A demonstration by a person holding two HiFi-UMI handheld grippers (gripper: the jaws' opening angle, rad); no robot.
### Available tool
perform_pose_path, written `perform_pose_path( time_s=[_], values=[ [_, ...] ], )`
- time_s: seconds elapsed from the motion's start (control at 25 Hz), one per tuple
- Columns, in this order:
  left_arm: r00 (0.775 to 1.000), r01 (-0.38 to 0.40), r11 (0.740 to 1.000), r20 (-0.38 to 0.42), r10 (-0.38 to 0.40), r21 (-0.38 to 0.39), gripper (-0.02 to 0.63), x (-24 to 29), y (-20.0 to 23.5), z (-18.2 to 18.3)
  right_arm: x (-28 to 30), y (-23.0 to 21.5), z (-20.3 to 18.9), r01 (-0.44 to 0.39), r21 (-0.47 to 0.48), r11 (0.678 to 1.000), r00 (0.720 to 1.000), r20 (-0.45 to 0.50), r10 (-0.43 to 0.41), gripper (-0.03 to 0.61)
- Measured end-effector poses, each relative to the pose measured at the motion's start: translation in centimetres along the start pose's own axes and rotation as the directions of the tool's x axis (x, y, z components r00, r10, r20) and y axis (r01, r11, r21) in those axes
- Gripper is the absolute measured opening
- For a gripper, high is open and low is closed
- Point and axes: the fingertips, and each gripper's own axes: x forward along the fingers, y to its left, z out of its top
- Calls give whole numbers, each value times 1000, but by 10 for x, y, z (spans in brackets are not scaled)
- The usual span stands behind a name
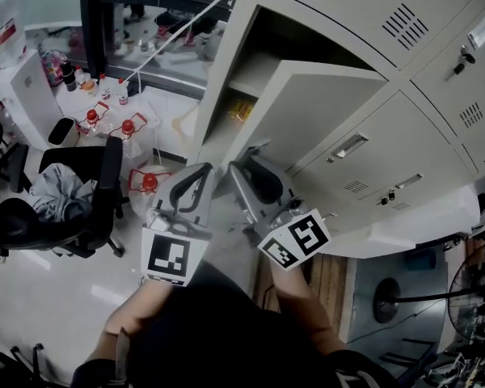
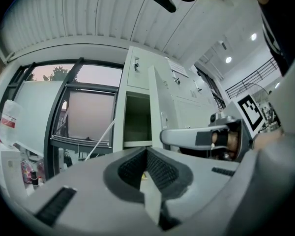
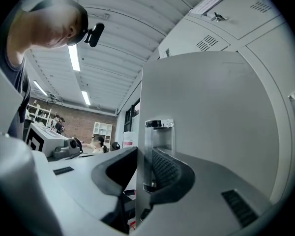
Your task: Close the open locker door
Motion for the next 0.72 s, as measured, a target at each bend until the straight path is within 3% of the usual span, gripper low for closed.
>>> perform_pose_path(
  time_s=[0.16,0.32,0.72],
  values=[
    [1000,-6,1000,-9,6,-10,2,6,8,-3,9,-3,0,21,-6,1000,1000,1,-21,101],
    [1000,-1,999,7,1,41,2,12,15,-4,16,-7,-2,37,-9,999,999,0,-37,100],
    [1000,-26,1000,-12,26,-5,2,21,31,-10,38,-20,-5,79,-15,997,997,-9,-79,94]
  ],
)
